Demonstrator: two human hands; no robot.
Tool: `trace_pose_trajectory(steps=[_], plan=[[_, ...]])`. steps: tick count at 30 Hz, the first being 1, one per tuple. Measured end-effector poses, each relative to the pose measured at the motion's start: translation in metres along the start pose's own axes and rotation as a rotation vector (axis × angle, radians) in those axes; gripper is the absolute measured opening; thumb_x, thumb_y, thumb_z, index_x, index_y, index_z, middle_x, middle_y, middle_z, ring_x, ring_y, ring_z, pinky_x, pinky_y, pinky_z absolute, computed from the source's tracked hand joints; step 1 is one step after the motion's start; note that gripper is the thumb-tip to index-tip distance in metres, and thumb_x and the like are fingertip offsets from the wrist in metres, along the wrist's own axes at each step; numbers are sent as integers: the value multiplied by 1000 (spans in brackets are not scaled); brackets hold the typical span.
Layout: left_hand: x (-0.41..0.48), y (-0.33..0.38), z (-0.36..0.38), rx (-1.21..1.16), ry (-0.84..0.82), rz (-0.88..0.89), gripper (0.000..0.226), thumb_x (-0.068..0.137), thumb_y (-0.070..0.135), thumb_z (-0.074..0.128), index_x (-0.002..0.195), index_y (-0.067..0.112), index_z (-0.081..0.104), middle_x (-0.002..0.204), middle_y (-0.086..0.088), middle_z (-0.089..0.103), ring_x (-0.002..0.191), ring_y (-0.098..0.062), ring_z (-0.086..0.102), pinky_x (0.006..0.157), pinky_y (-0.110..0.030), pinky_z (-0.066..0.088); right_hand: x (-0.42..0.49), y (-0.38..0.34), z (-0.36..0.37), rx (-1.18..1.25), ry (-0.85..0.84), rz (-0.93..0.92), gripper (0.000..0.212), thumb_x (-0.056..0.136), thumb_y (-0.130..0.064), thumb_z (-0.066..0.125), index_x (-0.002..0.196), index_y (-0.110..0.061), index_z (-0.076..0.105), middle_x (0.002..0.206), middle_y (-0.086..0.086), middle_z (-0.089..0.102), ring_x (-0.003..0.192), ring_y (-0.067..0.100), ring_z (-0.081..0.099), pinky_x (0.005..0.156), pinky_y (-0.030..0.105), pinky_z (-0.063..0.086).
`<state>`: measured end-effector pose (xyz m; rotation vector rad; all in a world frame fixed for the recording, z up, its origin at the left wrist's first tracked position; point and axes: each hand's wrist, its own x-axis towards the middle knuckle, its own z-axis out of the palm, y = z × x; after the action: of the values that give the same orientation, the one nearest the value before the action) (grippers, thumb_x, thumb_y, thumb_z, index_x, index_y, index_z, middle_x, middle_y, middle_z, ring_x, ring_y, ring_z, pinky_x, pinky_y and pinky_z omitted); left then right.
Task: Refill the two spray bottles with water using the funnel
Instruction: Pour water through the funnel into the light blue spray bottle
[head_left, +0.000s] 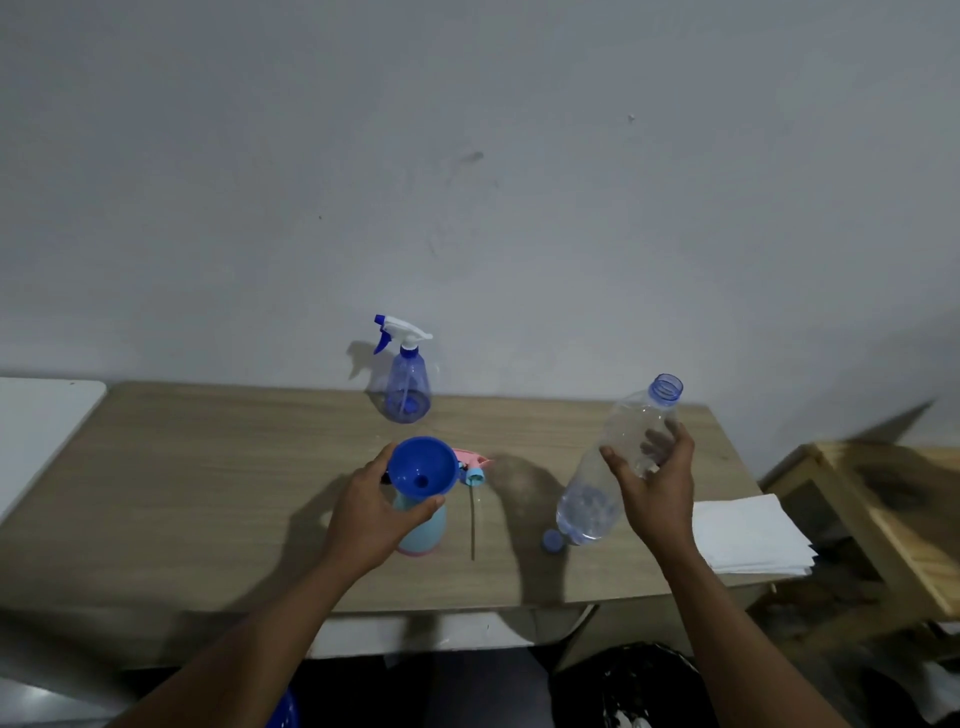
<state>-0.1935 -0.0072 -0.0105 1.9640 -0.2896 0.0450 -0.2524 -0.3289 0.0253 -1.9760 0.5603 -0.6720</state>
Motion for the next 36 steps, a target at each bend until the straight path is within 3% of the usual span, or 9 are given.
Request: trace_pose_trajectory(steps=[4,6,10,13,16,21,27,31,36], plan=[[0,1,0,-5,2,-6,56,65,31,91,112,38,61,98,22,69,95,4,61,73,-6,42,-1,-4,1,8,4,64,100,73,-29,88,150,-21,25,137,2,50,121,19,53,101,41,49],[1,0,1,-9,-2,-3,56,66,34,90,114,36,62,99,21,69,96,2,62,75,-12,45,-12,-10,5,36,141,100,105,67,-28,92,147,-19,26,137,1,43,118,16,48,98,33,46],[1,-5,2,-25,-4,6,55,66,36,89,114,35,62,100,19,70,97,-3,63,78,-20,49,-56,-11,29,58,363,12,57,78,-17,84,120,-10,46,120,13,47,102,26,50,90,45,48],[2,-7,2,-38,-7,23,53,67,35,89,113,35,61,101,17,70,98,-6,64,81,-26,51,-79,-19,53,93,58,-59,15,90,-9,69,91,-19,58,91,3,62,81,24,59,71,36,50],[4,-8,2,-35,-4,24,56,67,37,89,115,35,61,104,17,70,100,-5,64,86,-30,53,-77,-40,78,120,-303,-71,16,95,-9,63,87,-21,70,85,-2,71,77,5,64,67,20,50],[3,-7,1,2,-9,30,59,68,40,87,117,47,54,109,23,66,106,1,60,91,-28,50,-66,-70,110,100,-591,206,21,100,-27,56,87,-22,72,83,-2,73,73,7,63,63,22,50],[-1,-13,-2,26,-46,-64,79,65,42,89,116,73,38,111,44,56,108,12,53,90,-13,42,-67,-73,127,206,-570,431,20,97,-20,62,83,-8,70,76,8,70,63,15,59,59,28,49],[1,-31,0,35,-107,-219,110,60,46,89,151,34,29,130,19,54,119,-3,50,98,-31,46,-68,-71,129,314,-536,488,28,96,-14,63,68,-10,66,64,9,63,56,17,52,56,30,46],[6,-37,8,126,-116,-254,64,71,32,85,128,19,60,125,3,64,115,-16,59,95,-37,50,-62,-65,124,491,-533,622,24,98,-16,60,75,-11,64,63,5,57,54,11,48,58,28,45]])
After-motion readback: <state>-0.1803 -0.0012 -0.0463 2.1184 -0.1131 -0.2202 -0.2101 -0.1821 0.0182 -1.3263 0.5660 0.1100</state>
